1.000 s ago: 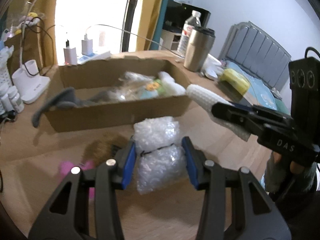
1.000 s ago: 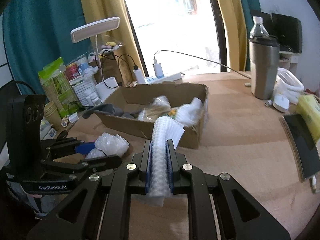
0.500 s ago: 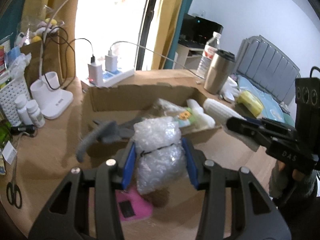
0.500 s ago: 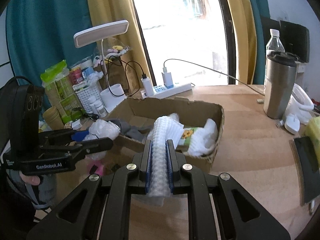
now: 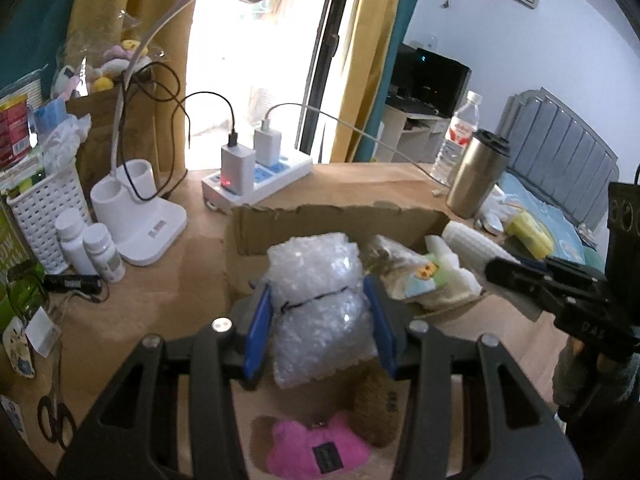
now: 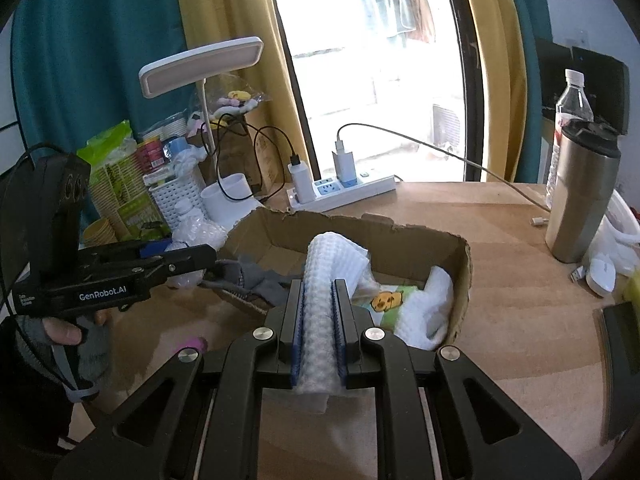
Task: Organize soft objects
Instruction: 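Carry the bubble-wrap bag with the left gripper while the right gripper carries the cloth to the box, then open both grippers to drop the bubble-wrap bag and white cloth into the box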
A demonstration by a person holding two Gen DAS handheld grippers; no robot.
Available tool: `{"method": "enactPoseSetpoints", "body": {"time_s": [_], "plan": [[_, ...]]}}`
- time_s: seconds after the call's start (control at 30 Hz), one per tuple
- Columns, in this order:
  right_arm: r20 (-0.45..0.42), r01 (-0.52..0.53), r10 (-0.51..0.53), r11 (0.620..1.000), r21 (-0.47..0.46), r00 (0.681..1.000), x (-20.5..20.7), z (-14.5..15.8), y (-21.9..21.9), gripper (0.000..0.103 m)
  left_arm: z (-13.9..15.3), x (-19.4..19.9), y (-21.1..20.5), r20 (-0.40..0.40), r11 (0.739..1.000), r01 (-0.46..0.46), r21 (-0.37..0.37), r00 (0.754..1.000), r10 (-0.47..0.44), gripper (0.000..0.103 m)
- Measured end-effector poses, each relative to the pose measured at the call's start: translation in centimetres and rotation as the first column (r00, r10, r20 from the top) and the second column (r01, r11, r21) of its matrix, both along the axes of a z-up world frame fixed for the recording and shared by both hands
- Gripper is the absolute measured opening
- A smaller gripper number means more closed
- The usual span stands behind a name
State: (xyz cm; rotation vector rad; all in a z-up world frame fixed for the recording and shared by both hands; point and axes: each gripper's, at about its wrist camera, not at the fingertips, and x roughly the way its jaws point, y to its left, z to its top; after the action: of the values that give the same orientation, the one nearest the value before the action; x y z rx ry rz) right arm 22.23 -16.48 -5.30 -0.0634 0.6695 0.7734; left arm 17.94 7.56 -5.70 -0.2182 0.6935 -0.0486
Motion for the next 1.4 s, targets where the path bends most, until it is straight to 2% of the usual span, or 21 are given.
{"method": "enactPoseSetpoints", "body": {"time_s": [0.63, 1.03, 1.4], "plan": [[-0.031, 0.046, -0.046, 0.999, -0.021, 0.998, 3.4, -1.2, 1.2, 0.015, -1.1, 3.6, 2.0, -0.015, 1.0, -0.009, 0.003, 1.0, 0.009, 0.046], [-0.056, 0.096, -0.098, 0.994, -0.048, 0.994, 5.8, -2.6, 1.6, 0.015, -2.7, 6.3, 2.3, -0.057, 1.0, -0.002, 0.022, 0.998, 0.004, 0.046], [-0.08, 0.1, -0.105, 0.993, -0.064, 0.991, 7.1, -3.8, 2.1, 0.015, -4.0, 7.7, 2.6, -0.089, 1.0, -0.003, 0.02, 0.996, 0.005, 0.046]]}}
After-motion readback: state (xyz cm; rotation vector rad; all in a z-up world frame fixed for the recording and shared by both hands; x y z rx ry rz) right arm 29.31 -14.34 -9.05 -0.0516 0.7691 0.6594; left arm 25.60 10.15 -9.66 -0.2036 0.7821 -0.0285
